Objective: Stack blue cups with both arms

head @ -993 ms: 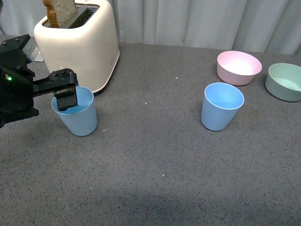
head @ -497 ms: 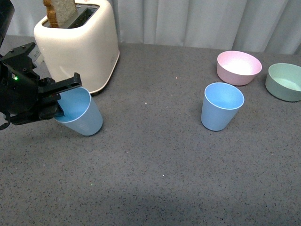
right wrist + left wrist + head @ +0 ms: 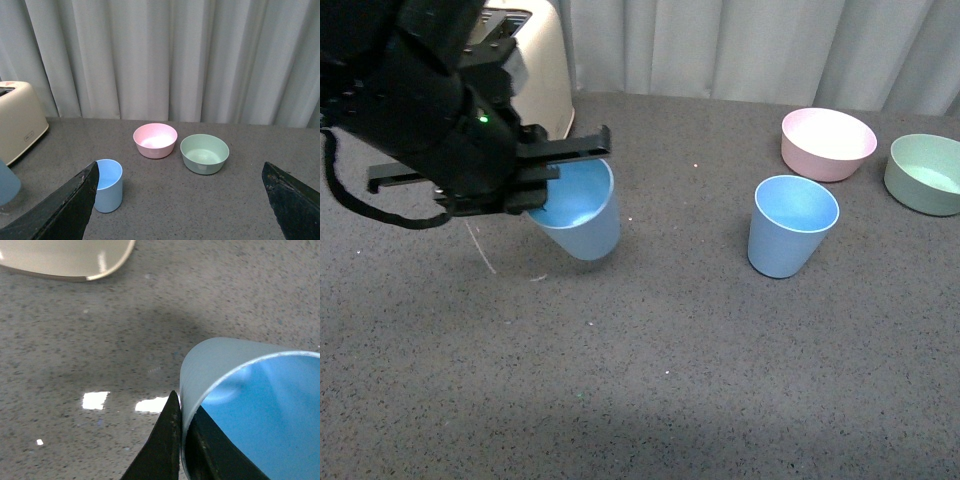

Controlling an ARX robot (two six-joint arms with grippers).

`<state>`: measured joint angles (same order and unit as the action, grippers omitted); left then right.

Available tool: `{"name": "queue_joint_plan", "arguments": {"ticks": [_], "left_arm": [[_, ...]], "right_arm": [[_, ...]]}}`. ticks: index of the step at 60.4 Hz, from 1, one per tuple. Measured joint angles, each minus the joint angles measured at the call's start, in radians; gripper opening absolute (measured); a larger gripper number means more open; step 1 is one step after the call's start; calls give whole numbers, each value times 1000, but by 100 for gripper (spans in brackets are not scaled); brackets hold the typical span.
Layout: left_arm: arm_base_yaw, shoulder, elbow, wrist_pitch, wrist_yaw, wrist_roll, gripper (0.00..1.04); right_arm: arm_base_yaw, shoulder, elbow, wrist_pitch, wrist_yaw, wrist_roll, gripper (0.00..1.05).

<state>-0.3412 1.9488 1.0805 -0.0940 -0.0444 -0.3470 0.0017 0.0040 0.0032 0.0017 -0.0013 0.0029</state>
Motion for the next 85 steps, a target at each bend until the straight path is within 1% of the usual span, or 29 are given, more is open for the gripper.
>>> {"name": "queue_joint_plan", "arguments": {"ticks": [9,17,31,46,48,52,53,57,62,68,70,80,82,83,84,85], "left_arm": [[-65,73,67,-32,-14,-13,4],[-98,119,119,-74,-31,-21,4],[-117,167,188,-109,-38,-35,4],[-119,180,215,-117,-32,-60,5],[-119,180,215,-118,-32,-62,8],[-120,180,218,-122,-32,-67,19],[-120,180,219,-124,-32,-69,24],[-120,177,220,-129,-30,-74,38],[-120,169,219,-129,-31,-74,49],[-118,139,209,-127,-27,-81,65],[-116,130,204,-120,-26,-84,69],[-113,86,192,-109,-24,-101,96],[-113,86,190,-105,-29,-100,99],[-116,87,166,-36,-72,-68,97],[-116,86,121,76,-132,-44,94],[-115,85,100,135,-164,-25,92]], "right_arm": [[0,0,0,0,0,0,95],[0,0,0,0,0,0,95],[0,0,0,0,0,0,95],[0,0,0,0,0,0,95],[0,0,0,0,0,0,95],[0,0,0,0,0,0,95],[0,0,0,0,0,0,95],[0,0,0,0,0,0,95],[0,0,0,0,0,0,95],[0,0,0,0,0,0,95],[0,0,0,0,0,0,95],[0,0,0,0,0,0,95],[0,0,0,0,0,0,95],[0,0,0,0,0,0,95],[0,0,0,0,0,0,95],[0,0,0,0,0,0,95]]}}
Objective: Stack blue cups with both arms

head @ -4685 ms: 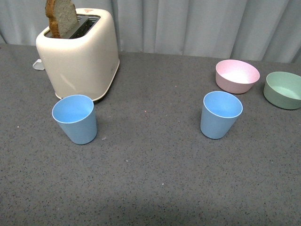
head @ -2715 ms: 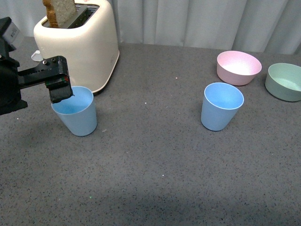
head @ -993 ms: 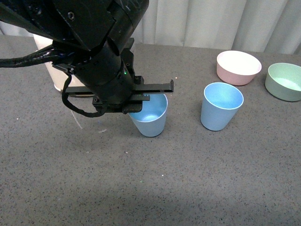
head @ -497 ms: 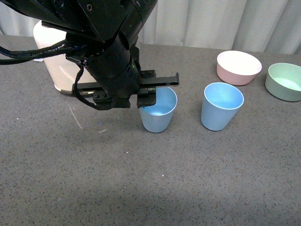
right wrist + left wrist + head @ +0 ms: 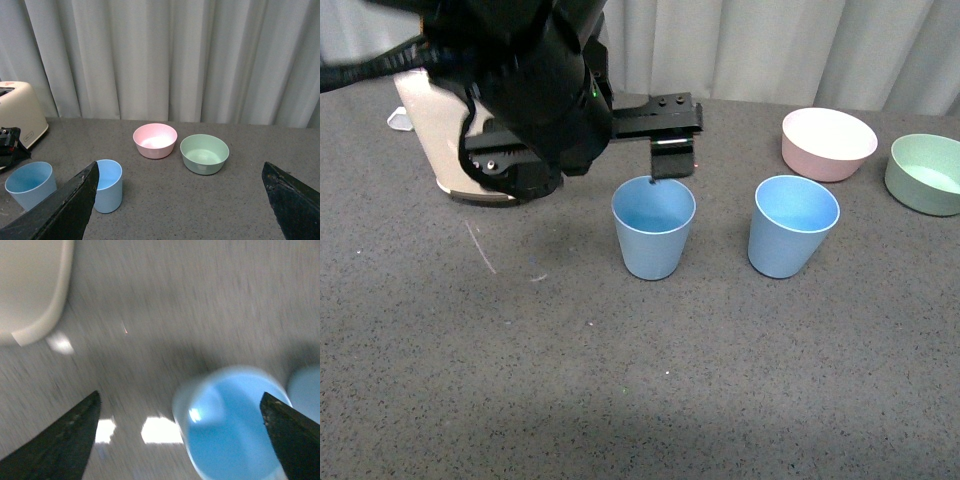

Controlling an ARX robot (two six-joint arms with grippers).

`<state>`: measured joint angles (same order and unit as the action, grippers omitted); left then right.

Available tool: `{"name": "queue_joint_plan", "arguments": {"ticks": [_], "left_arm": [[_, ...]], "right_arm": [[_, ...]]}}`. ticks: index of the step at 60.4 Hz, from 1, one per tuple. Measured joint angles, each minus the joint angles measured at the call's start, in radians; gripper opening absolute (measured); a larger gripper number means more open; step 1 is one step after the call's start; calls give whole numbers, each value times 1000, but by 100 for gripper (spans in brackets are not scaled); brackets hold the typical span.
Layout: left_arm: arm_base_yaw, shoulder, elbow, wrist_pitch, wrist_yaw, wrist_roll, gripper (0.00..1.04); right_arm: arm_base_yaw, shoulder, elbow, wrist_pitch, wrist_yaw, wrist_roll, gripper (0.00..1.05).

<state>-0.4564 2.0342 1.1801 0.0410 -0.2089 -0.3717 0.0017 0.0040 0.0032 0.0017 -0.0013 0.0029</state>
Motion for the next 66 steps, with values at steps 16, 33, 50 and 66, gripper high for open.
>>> {"name": "queue_joint_plan", "arguments": {"ticks": [16,33,50,66], "left_arm": [[113,-184,-584,1168,-127,323,47],[224,-437,-865,1217,-16,356,4],[308,-741,-1007,1068,60,363,4],[356,-946,-1094,948,114,364,4]], "right_arm": [[0,0,0,0,2,0,95],[0,0,0,0,0,0,95],[0,0,0,0,0,0,95],[0,0,0,0,0,0,95]]}}
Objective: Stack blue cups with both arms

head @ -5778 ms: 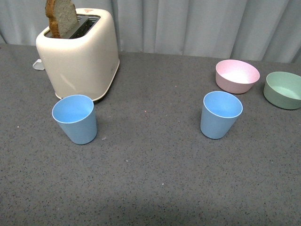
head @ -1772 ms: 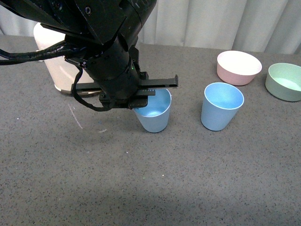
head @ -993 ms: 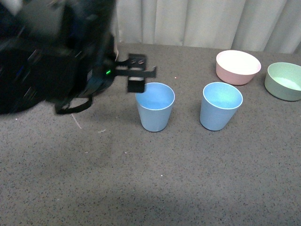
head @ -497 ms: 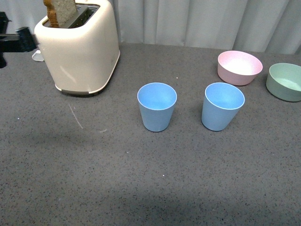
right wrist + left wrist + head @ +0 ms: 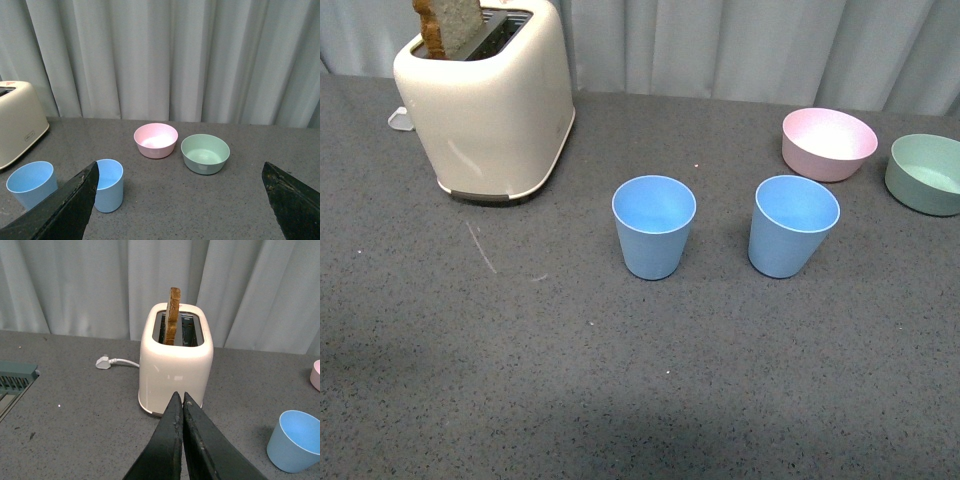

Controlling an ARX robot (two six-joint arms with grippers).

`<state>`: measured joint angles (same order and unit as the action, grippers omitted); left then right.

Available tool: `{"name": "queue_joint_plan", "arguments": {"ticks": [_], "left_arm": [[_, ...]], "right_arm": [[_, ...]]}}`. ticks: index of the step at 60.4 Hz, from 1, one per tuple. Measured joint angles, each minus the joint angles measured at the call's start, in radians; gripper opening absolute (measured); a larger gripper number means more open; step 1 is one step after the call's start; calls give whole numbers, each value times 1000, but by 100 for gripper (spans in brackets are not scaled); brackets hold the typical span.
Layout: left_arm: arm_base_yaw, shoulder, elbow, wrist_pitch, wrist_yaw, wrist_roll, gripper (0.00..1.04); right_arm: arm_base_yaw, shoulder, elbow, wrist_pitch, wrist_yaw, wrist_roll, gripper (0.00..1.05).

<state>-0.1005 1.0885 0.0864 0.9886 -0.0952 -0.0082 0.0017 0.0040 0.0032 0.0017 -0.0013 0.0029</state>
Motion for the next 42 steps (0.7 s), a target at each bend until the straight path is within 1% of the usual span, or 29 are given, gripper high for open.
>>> {"name": "queue_joint_plan", "arguments": {"ticks": [6,10,15,35,42], "left_arm": [[18,-82,-24,-60,16,0,4],[69,-143,-39,-106,82,1,4],[95,-209,-51,-158,87,1,4],[98,-489,-67,-401,95,1,4],[98,-556,-68,-461,95,1,4]], "right_arm": [[0,0,0,0,0,0,95],[0,0,0,0,0,0,95],[0,0,0,0,0,0,95],[0,0,0,0,0,0,95],[0,0,0,0,0,0,95]]}}
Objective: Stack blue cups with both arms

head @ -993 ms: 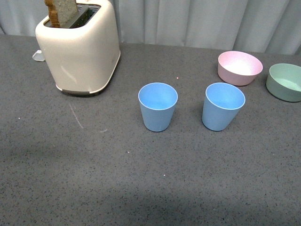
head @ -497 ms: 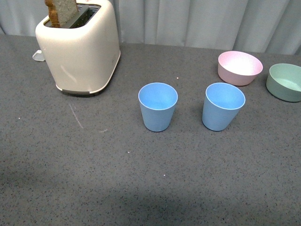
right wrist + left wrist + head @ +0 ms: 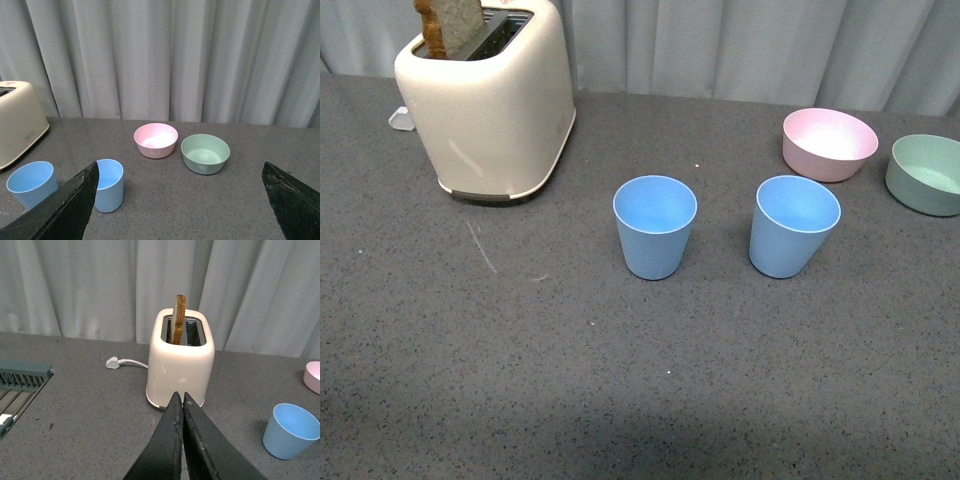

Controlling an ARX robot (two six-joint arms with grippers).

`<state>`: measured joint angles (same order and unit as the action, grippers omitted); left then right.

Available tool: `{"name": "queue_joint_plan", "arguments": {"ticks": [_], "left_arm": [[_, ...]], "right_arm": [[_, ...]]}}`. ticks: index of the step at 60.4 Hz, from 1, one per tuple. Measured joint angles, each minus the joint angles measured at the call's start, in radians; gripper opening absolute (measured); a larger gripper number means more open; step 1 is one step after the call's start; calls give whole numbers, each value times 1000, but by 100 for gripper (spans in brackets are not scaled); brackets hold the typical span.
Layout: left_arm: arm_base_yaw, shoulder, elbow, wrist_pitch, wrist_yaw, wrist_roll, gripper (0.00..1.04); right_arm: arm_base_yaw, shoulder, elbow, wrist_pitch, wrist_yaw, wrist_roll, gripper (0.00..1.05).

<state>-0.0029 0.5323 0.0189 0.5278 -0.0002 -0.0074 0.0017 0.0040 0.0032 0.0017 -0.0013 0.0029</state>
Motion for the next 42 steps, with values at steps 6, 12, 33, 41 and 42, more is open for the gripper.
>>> {"name": "queue_joint_plan", "arguments": {"ticks": [6,12,33,41,42], "left_arm": [[0,-74,0,-70,0,0,4],[0,-122,0,-116,0,0,4],[0,-270,0,-260,0,0,4],[0,-308,0,-300,0,0,4],[0,-314,0,-305,0,0,4]], "right_arm": [[0,0,0,0,0,0,95],[0,0,0,0,0,0,95],[0,0,0,0,0,0,95],[0,0,0,0,0,0,95],[0,0,0,0,0,0,95]]}}
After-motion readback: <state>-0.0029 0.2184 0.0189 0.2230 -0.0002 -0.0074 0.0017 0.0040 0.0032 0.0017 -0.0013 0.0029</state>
